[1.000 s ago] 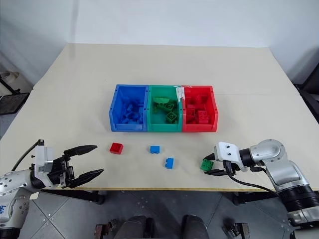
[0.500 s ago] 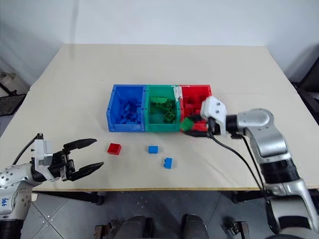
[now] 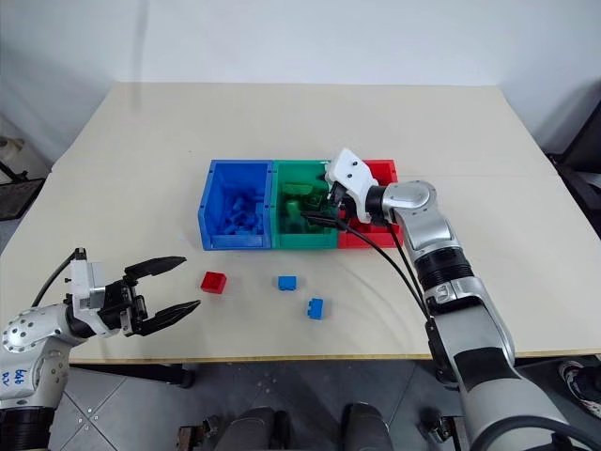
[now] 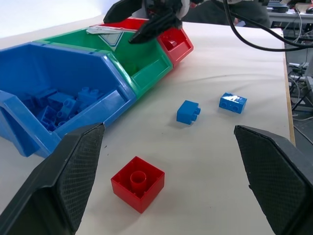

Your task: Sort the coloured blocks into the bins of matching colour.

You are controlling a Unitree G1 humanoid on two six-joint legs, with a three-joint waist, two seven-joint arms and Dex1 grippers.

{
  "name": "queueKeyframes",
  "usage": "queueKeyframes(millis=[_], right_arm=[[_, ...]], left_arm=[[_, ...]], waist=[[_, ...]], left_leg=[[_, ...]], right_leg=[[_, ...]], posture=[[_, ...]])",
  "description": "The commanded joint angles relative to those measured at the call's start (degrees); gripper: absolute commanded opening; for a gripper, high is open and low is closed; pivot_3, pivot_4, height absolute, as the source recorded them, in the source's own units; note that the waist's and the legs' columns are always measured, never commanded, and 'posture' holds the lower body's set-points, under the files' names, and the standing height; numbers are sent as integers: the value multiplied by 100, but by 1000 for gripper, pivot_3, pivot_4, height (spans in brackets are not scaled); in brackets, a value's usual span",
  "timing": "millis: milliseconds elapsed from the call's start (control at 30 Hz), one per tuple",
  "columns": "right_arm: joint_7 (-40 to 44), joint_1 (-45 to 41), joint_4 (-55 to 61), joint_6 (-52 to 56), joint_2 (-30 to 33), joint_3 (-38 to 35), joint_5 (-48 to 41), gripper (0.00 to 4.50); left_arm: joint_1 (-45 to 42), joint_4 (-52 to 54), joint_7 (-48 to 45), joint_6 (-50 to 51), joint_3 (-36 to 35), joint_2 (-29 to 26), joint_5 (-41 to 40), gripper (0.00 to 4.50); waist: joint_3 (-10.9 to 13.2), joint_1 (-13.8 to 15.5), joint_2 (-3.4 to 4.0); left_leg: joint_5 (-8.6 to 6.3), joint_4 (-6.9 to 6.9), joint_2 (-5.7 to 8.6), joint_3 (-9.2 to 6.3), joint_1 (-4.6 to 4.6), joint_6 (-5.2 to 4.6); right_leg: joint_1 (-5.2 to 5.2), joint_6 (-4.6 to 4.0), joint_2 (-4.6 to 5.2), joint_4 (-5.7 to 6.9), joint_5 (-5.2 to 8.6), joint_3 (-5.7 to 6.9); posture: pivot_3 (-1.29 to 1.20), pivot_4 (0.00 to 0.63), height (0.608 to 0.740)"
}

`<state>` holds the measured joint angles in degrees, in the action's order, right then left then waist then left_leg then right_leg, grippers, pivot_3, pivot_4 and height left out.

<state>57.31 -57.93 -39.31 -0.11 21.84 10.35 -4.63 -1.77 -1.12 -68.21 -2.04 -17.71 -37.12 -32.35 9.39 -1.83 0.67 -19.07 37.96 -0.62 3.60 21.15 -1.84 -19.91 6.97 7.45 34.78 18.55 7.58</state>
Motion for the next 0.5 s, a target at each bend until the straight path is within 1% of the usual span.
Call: queueKeyframes(millis=[33, 167, 267, 367, 433, 500], right_arm=[[271, -95, 378, -112, 217, -259, -186, 4461], [898, 426, 1122, 122, 571, -350, -495, 4461], [1547, 1143, 2053, 488, 1049, -385, -886, 4461], [1991, 1927, 2802, 709, 1490, -638, -1395, 4461], [2314, 2482, 3117, 695, 1796, -820, -1651, 4461], [2382, 2904, 3237, 711, 2060, -948, -1699, 4461]], left_arm=[[35, 37, 16, -101, -139, -52, -16, 4500], [-11, -4, 0, -108, -113, -40, -10, 4500], [-77, -77, -40, -112, -88, -46, -5, 4500], [-179, -184, -96, -126, -57, -71, 3, 4500], [-253, -244, -134, -129, -37, -87, 2, 4500], [-273, -290, -187, -141, -40, -109, 11, 4500]], waist=[[0, 5, 0], [0, 23, -1], [-1, 40, -3], [-1, 41, -3], [0, 55, -1], [0, 44, 0]], left_leg=[[1, 0, -2, 0, 0, 2], [0, 1, -2, -4, 0, 1], [-1, 1, -1, -17, -1, -1], [-2, 1, 0, -17, 0, -3], [-2, 1, -2, -13, 2, -3], [-2, -1, -4, -9, 0, -3]], right_leg=[[0, 0, 0, 0, 0, 0], [2, 0, 8, -2, 0, -4], [11, 0, 12, -5, 0, -3], [21, 0, 16, -27, 0, -1], [28, 0, 15, -47, 0, 0], [36, 0, 13, -65, 0, 0]], posture=[[0, 150, 740], [0, 150, 740], [0, 150, 740], [0, 150, 740], [0, 150, 740], [0, 150, 740]])
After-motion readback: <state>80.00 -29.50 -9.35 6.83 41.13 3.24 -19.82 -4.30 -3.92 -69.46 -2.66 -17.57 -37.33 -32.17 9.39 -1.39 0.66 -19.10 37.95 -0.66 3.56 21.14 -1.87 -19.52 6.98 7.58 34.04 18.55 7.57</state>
